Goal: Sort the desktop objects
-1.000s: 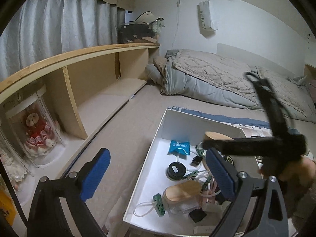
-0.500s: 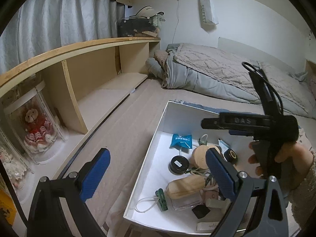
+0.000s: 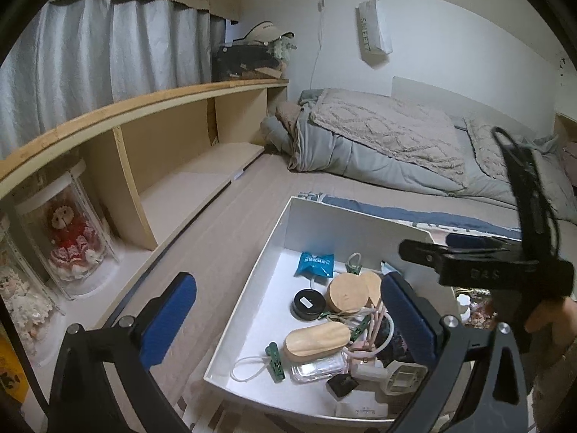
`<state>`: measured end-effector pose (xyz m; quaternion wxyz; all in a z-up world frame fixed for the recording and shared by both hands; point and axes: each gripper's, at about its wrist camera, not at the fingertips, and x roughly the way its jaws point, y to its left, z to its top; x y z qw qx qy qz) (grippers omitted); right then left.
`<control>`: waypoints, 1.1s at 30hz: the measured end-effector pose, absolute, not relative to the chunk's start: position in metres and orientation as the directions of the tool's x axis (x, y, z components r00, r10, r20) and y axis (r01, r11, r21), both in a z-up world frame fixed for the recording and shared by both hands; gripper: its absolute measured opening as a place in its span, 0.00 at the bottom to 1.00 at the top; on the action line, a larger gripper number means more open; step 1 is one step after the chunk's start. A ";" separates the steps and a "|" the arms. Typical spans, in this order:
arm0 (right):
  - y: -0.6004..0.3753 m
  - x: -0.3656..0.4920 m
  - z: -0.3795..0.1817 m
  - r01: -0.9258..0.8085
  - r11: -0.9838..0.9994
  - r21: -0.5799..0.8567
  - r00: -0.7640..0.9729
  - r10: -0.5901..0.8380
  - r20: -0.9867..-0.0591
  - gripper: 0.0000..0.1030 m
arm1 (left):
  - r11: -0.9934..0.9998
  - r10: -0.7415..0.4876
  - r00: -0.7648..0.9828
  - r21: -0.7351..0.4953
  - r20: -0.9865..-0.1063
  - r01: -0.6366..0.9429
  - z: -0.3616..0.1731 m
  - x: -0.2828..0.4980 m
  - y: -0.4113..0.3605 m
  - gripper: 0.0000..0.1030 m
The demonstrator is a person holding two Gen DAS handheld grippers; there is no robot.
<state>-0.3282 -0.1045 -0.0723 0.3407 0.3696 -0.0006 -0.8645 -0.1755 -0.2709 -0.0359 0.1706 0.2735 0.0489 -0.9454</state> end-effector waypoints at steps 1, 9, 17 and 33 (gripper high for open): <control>-0.101 -0.324 -0.069 0.591 -0.768 0.246 -0.504 -0.590 -0.631 1.00 | -0.937 -0.296 -0.792 0.000 -0.533 0.350 -0.033 -0.174 -0.269 1.00; -0.064 -0.278 -0.041 0.619 -0.762 0.189 -0.559 -0.597 -0.575 1.00 | -0.940 -0.299 -0.809 0.010 -0.506 0.342 -0.013 -0.154 -0.243 1.00; -0.023 -0.236 -0.035 0.602 -0.786 0.143 -0.592 -0.559 -0.580 1.00 | -0.947 -0.284 -0.819 0.012 -0.498 0.321 -0.007 -0.134 -0.214 1.00; 0.045 -0.165 -0.020 0.545 -0.835 0.081 -0.674 -0.494 -0.549 1.00 | -0.949 -0.245 -0.816 -0.042 -0.524 0.312 -0.011 -0.076 -0.169 1.00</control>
